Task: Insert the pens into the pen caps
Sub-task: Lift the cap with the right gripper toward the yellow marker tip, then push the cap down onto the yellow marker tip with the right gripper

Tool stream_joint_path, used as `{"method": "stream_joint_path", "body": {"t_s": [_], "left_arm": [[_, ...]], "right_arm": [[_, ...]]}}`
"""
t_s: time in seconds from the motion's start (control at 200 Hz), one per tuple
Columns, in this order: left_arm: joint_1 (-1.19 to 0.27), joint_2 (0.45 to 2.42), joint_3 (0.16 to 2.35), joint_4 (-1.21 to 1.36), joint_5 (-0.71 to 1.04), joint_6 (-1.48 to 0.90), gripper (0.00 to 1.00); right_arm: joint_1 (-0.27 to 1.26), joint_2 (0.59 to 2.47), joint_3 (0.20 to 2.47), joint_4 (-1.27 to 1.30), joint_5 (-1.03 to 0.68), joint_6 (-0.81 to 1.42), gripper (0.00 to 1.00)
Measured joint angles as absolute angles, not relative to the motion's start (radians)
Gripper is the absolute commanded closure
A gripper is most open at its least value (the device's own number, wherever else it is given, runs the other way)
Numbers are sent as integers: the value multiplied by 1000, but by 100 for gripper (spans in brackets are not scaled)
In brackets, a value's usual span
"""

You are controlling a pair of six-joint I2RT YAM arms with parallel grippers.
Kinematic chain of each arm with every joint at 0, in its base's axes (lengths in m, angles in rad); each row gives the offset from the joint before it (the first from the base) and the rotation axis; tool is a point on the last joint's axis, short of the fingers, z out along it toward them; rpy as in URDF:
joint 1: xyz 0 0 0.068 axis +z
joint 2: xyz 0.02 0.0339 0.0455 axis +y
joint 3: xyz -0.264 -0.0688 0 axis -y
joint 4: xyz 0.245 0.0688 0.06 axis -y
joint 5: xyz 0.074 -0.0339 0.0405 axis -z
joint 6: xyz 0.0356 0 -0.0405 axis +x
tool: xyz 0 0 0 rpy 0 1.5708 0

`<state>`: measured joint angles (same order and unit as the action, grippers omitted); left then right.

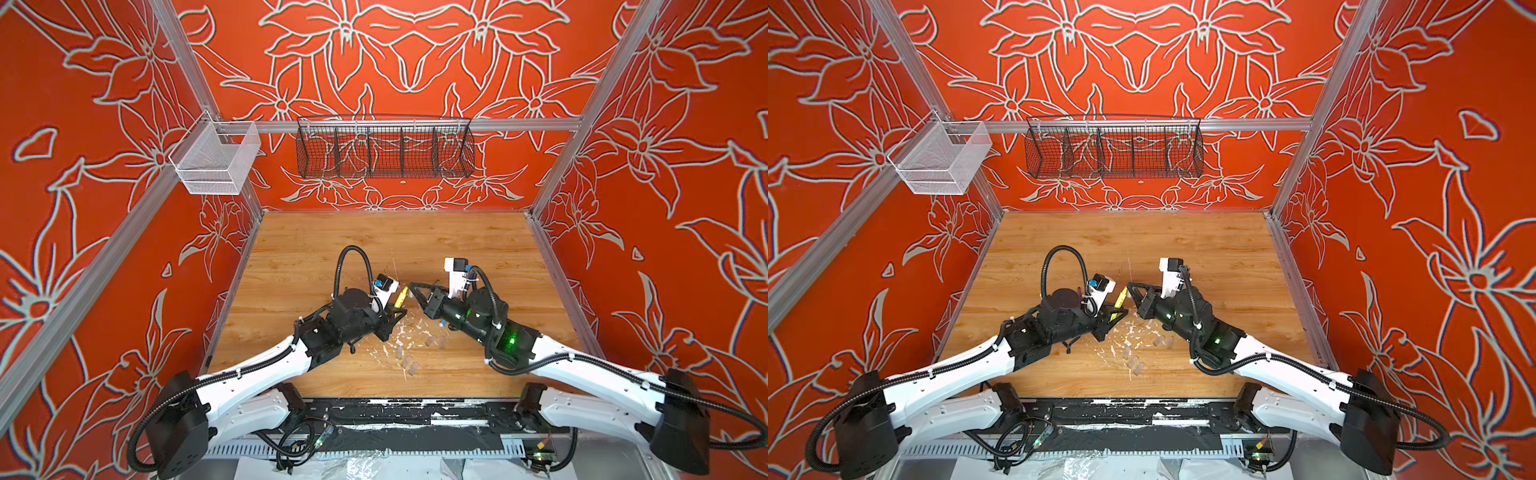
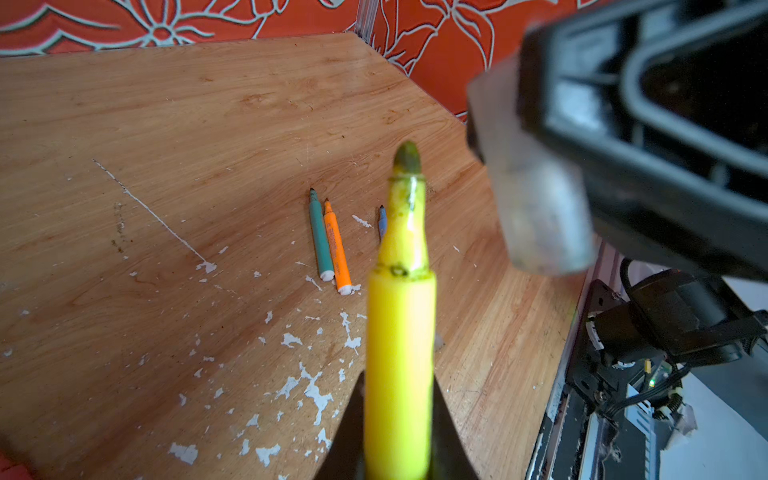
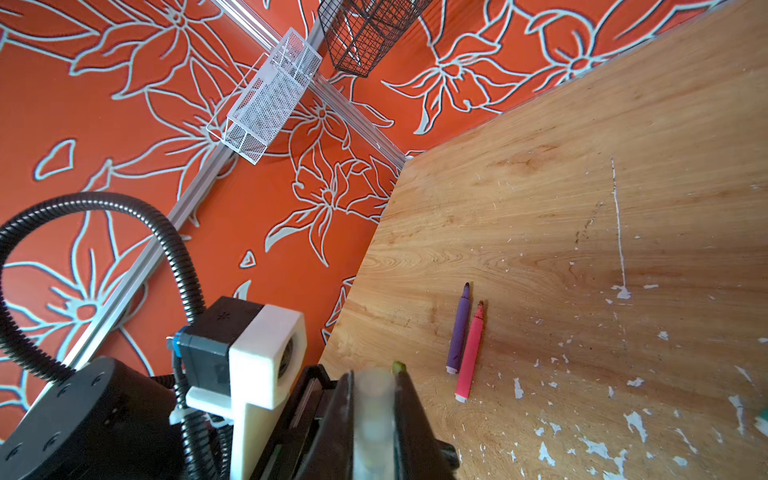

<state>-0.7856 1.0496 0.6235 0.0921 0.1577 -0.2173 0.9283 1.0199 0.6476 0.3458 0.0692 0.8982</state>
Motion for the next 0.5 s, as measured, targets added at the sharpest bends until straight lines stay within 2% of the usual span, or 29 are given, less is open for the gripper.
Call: {"method": "stream_joint_path", "body": {"t_s": [0.5], "left_arm": [[-786,1040,624,92,167,-218,100]], "right_arm": [[930,1051,687,355,208,882,100]]}}
